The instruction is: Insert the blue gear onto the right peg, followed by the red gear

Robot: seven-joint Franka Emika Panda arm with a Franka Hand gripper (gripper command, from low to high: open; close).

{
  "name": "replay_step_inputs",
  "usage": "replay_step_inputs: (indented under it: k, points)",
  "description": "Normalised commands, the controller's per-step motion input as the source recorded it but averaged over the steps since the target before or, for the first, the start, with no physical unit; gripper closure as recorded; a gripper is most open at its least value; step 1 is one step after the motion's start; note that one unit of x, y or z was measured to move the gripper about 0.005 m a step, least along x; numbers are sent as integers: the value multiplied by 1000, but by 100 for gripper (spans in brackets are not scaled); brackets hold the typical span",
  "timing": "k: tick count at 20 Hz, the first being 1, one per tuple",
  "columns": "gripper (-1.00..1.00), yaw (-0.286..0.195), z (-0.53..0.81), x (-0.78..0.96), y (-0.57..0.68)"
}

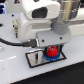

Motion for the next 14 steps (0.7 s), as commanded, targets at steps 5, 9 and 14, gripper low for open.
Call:
replay_step_inputs:
  k: [5, 9, 14]
  points:
    - [100, 0, 54, 13, 21]
    - [-100, 0, 498, -13, 105]
    - [-100, 0, 749, -45, 242]
